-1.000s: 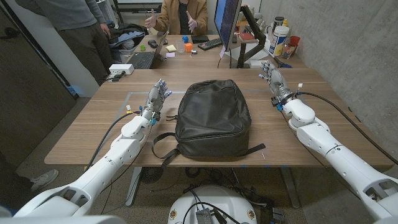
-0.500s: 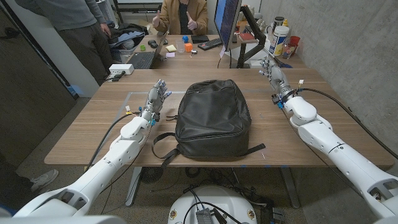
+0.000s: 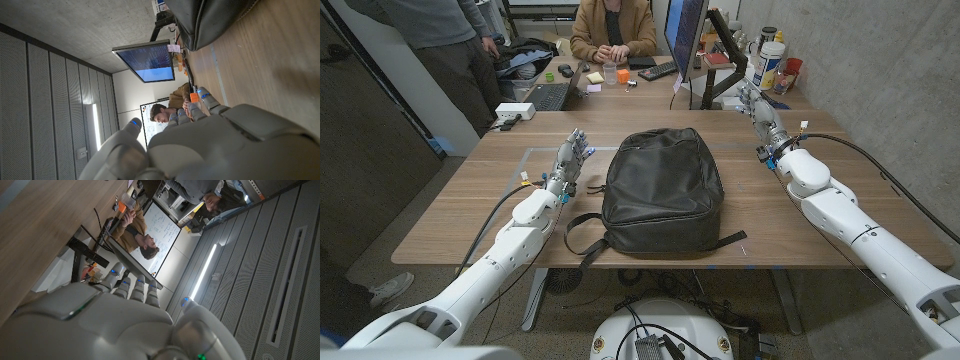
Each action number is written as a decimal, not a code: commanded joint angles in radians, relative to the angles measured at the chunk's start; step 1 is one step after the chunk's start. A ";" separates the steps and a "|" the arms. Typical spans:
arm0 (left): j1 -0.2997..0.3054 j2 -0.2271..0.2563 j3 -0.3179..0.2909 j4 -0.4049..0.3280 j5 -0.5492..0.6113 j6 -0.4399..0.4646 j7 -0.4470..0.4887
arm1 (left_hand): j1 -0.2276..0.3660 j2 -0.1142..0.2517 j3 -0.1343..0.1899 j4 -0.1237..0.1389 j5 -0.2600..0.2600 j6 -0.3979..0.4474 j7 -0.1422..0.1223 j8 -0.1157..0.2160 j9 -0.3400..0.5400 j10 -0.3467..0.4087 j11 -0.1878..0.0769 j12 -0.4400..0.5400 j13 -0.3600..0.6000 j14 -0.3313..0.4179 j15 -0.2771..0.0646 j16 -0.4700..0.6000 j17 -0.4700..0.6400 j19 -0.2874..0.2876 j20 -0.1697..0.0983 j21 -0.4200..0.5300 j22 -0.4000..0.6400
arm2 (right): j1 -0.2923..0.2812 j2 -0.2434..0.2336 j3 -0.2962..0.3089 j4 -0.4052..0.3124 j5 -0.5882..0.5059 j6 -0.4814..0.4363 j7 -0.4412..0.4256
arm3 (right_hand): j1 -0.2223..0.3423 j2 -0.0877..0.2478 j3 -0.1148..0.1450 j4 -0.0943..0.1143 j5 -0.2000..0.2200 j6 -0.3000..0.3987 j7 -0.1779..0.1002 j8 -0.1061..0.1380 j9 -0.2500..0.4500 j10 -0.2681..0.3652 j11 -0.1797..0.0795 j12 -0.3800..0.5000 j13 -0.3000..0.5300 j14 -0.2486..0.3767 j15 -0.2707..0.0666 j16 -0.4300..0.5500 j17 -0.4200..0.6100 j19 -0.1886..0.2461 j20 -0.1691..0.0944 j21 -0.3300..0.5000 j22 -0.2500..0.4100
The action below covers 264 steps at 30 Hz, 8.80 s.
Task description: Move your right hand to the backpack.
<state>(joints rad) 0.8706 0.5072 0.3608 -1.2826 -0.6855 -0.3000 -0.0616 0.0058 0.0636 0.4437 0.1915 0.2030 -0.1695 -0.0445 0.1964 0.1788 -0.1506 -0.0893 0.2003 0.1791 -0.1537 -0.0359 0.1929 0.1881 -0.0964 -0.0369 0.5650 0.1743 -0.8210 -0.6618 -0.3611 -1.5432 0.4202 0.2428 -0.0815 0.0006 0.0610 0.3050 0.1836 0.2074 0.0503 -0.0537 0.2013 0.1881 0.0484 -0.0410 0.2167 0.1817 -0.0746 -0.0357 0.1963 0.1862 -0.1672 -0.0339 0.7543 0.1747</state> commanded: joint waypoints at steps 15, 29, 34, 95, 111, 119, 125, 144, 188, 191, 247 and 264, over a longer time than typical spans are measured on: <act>-0.028 -0.016 0.003 0.062 -0.010 -0.013 -0.036 | 0.004 0.113 -0.001 -0.002 0.008 0.013 0.000 0.005 0.005 0.016 0.001 0.009 0.005 0.004 -0.036 0.001 0.003 0.004 -0.034 -0.005 0.004 | 0.044 -0.007 -0.028 -0.032 -0.082 -0.003 0.004 | 0.009 0.108 0.008 -0.004 0.004 0.021 -0.002 0.004 0.003 0.007 0.008 0.004 0.003 0.003 -0.014 0.003 0.002 -0.023 -0.063 -0.009 0.001; -0.056 -0.029 0.006 0.107 -0.010 -0.023 -0.058 | 0.004 0.113 0.000 -0.001 0.008 0.016 0.000 0.004 0.005 0.020 0.000 0.009 0.005 0.005 -0.036 0.002 0.003 0.006 -0.034 -0.007 0.005 | 0.062 -0.011 -0.040 -0.051 -0.129 -0.004 0.000 | 0.010 0.108 0.009 -0.004 0.003 0.028 -0.003 0.005 0.003 0.014 0.005 0.005 0.003 0.006 -0.015 0.003 0.001 -0.022 -0.063 -0.013 0.001; -0.060 -0.032 0.005 0.116 -0.010 -0.026 -0.060 | 0.004 0.113 0.000 -0.001 0.008 0.017 0.000 0.003 0.005 0.020 0.001 0.008 0.005 0.005 -0.036 0.001 0.003 0.007 -0.035 -0.008 0.005 | 0.079 -0.008 -0.046 -0.056 -0.144 -0.012 0.001 | 0.010 0.108 0.010 -0.005 0.004 0.032 -0.002 0.006 0.003 0.016 0.003 0.005 0.003 0.007 -0.015 0.003 0.001 -0.021 -0.062 -0.015 0.001; -0.051 -0.034 0.000 0.120 -0.020 -0.032 -0.069 | 0.004 0.113 0.000 -0.001 0.008 0.020 0.003 -0.003 0.006 0.024 0.001 0.004 0.006 0.006 -0.035 0.000 0.003 0.011 -0.034 -0.019 0.005 | 0.143 -0.067 -0.117 -0.204 -0.374 -0.063 0.081 | 0.016 0.107 0.021 -0.007 0.003 0.039 -0.004 -0.001 0.003 0.019 -0.003 0.000 0.002 0.012 -0.015 -0.001 -0.002 -0.011 -0.063 -0.032 0.001; -0.044 -0.032 -0.003 0.111 -0.023 -0.033 -0.066 | 0.004 0.112 0.000 -0.001 0.008 0.022 0.003 -0.004 0.006 0.026 0.000 0.004 0.006 0.007 -0.036 0.000 0.003 0.013 -0.031 -0.022 0.005 | 0.170 -0.055 -0.142 -0.202 -0.420 -0.064 0.098 | 0.022 0.100 0.024 -0.013 0.003 0.035 -0.006 -0.003 0.003 0.018 -0.001 -0.001 0.002 0.013 -0.015 -0.003 -0.004 -0.007 -0.061 -0.036 0.001; -0.036 -0.029 -0.006 0.102 -0.024 -0.034 -0.061 | 0.003 0.113 0.000 -0.001 0.008 0.021 0.002 -0.004 0.006 0.027 0.002 0.004 0.006 0.008 -0.036 0.000 0.003 0.014 -0.029 -0.023 0.005 | 0.175 -0.062 -0.151 -0.215 -0.464 -0.075 0.096 | 0.023 0.099 0.025 -0.014 0.002 0.035 -0.008 -0.004 0.003 0.018 -0.002 -0.002 0.002 0.014 -0.016 -0.004 -0.005 -0.007 -0.059 -0.039 0.001; -0.032 -0.026 -0.009 0.097 -0.024 -0.036 -0.058 | 0.003 0.113 0.000 -0.001 0.008 0.022 0.002 -0.004 0.006 0.027 0.001 0.003 0.006 0.008 -0.035 0.000 0.003 0.015 -0.028 -0.023 0.005 | 0.183 -0.066 -0.162 -0.225 -0.494 -0.077 0.106 | 0.025 0.097 0.026 -0.015 0.002 0.039 -0.010 -0.003 0.004 0.019 -0.002 -0.002 0.003 0.014 -0.013 -0.005 -0.005 -0.006 -0.057 -0.041 0.001; -0.014 -0.019 -0.013 0.077 -0.028 -0.032 -0.051 | 0.003 0.113 0.001 -0.001 0.008 0.022 0.001 -0.005 0.006 0.027 0.001 0.002 0.006 0.009 -0.036 0.000 0.003 0.017 -0.025 -0.027 0.005 | 0.211 -0.073 -0.202 -0.250 -0.583 -0.105 0.156 | 0.039 0.093 0.034 -0.026 0.003 0.040 -0.011 -0.003 0.004 0.018 -0.003 -0.003 0.003 0.013 -0.012 -0.008 -0.009 -0.008 -0.050 -0.051 0.002; 0.025 -0.001 -0.021 0.028 -0.033 -0.032 -0.039 | 0.003 0.112 0.000 -0.001 0.008 0.026 0.000 -0.005 0.006 0.031 0.002 0.002 0.006 0.013 -0.036 0.000 0.003 0.021 -0.024 -0.035 0.006 | 0.212 -0.081 -0.247 -0.280 -0.708 -0.146 0.191 | 0.062 0.101 0.040 -0.042 -0.002 0.032 -0.023 -0.006 0.005 0.008 -0.003 -0.008 0.003 0.007 -0.020 -0.006 -0.006 -0.010 -0.040 -0.074 0.002; 0.027 0.001 -0.021 0.025 -0.033 -0.032 -0.039 | 0.003 0.112 0.000 -0.001 0.008 0.027 0.000 -0.005 0.006 0.035 0.006 0.004 0.006 0.014 -0.034 0.001 0.003 0.022 -0.023 -0.035 0.006 | 0.212 -0.081 -0.251 -0.282 -0.717 -0.150 0.193 | 0.062 0.101 0.039 -0.041 -0.002 0.031 -0.025 -0.006 0.006 0.007 -0.004 -0.008 0.003 0.007 -0.021 -0.006 -0.005 -0.010 -0.040 -0.075 0.003; 0.041 0.018 -0.025 0.006 -0.039 -0.028 -0.052 | 0.002 0.110 -0.003 -0.001 0.008 0.042 -0.001 -0.004 0.006 0.061 0.007 0.006 0.006 0.034 -0.029 0.001 0.000 0.036 -0.016 -0.044 0.006 | 0.238 -0.079 -0.310 -0.283 -0.819 -0.209 0.267 | 0.088 0.090 0.036 -0.059 -0.012 0.021 -0.030 -0.007 0.007 -0.007 -0.007 -0.009 0.004 -0.006 -0.020 -0.005 -0.004 -0.008 -0.041 -0.106 0.004; 0.035 0.015 -0.023 0.019 -0.041 -0.026 -0.059 | 0.002 0.110 -0.004 -0.001 0.008 0.043 -0.004 -0.005 0.006 0.062 0.010 0.005 0.006 0.035 -0.031 0.000 0.000 0.036 -0.015 -0.048 0.006 | 0.244 -0.079 -0.323 -0.285 -0.849 -0.227 0.279 | 0.090 0.078 0.027 -0.063 -0.011 0.017 -0.025 -0.007 0.007 -0.008 -0.001 -0.008 0.004 -0.005 -0.013 -0.005 -0.006 -0.003 -0.033 -0.115 0.004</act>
<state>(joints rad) 0.9092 0.5247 0.3361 -1.2718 -0.7252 -0.3265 -0.1163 0.0058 0.0636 0.4438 0.1915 0.2068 -0.1318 -0.0465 0.1924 0.1787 -0.0900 -0.0822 0.2003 0.1835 -0.1245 -0.0393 0.1929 0.1861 -0.0645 -0.0336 0.5175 0.1793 -0.5806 -0.7419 -0.6741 -1.8262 -0.4054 0.0277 0.1925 0.0942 0.1070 0.3393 0.1216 0.1958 0.0731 -0.0804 0.1944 0.1931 0.0443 -0.0408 0.2090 0.1837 -0.0697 -0.0376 0.1847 0.1776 -0.1672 -0.0339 0.6464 0.1744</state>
